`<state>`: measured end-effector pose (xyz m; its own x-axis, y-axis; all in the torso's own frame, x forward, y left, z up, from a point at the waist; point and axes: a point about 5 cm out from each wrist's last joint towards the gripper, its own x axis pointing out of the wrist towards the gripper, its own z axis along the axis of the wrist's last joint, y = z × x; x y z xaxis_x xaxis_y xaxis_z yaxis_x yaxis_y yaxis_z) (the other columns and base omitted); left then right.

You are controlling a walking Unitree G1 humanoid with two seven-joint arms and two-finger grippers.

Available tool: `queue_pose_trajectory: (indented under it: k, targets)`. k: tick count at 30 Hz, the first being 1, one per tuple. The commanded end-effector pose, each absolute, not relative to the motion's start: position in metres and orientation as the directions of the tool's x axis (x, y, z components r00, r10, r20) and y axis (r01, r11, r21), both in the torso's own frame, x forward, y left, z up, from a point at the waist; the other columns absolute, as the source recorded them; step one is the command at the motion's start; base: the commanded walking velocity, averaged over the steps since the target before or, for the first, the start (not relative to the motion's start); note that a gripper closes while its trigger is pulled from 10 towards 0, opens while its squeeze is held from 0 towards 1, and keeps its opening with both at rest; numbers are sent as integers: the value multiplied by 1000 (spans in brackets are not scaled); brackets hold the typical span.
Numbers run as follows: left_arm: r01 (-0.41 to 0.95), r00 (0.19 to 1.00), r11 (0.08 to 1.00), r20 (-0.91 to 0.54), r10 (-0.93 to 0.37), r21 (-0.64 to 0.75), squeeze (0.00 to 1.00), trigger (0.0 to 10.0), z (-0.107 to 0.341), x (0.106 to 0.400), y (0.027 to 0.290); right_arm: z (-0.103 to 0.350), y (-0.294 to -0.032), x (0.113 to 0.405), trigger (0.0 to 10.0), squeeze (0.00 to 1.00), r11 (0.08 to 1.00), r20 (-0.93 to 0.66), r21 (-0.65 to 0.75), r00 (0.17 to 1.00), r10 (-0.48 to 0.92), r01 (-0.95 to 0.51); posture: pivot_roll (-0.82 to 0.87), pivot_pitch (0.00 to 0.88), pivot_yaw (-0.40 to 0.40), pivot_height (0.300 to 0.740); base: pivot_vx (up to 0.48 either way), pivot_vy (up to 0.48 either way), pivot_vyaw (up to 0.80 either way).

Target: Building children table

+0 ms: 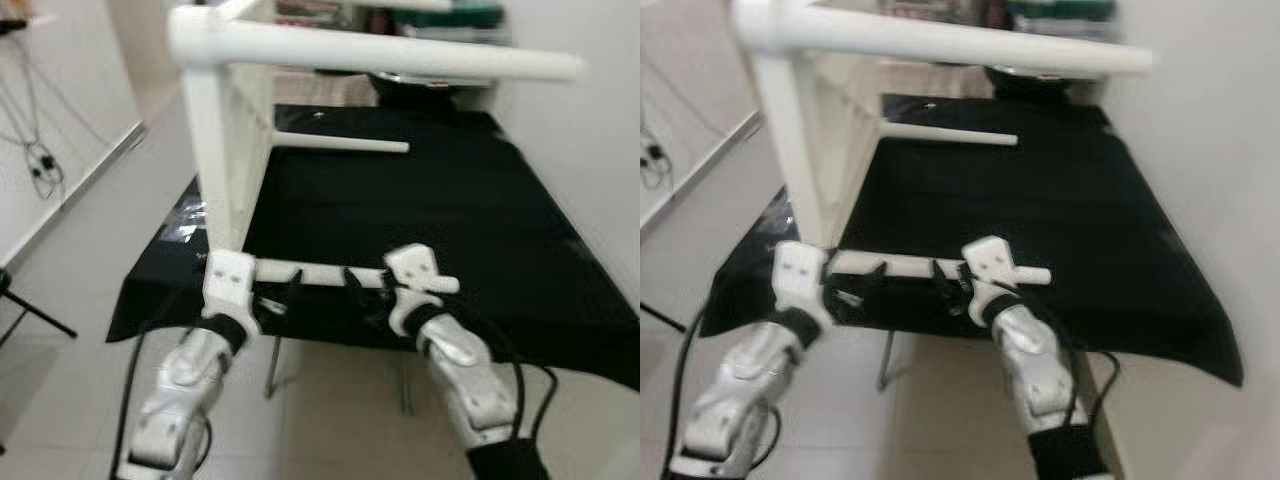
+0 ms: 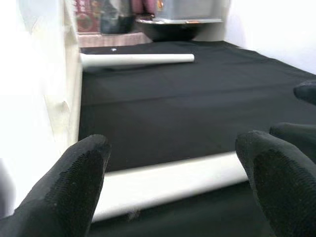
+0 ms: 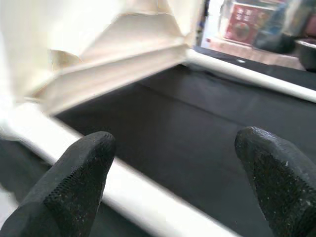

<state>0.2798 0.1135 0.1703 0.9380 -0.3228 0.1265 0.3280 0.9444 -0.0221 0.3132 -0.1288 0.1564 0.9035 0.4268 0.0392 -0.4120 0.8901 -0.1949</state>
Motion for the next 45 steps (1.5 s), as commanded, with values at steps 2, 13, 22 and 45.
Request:
queue_pose_trajectory:
  k: [2,13,22,45]
  targets:
    - [366,922,930,151,-357,-32,0,10000,176,280,102,154,-140,312,10000,0,899,23,-185,913,407,-396,73,73,-36,740,349,0,0]
    - [369,899,929,260,-353,-12,0,10000,210,290,96,183,-144,315,10000,0,869,125,-156,863,489,-470,72,86,-34,740,130,0,0]
    - [193,979,974,85,-184,-121,0,10000,175,285,98,191,-159,318,9765,0,873,123,-242,879,461,-424,72,94,-29,740,0,0,0]
    - [-27,999,967,-46,16,-255,0,0,146,282,146,250,-178,311,0,0,814,202,-436,840,503,-383,60,125,-14,740,0,0,0]
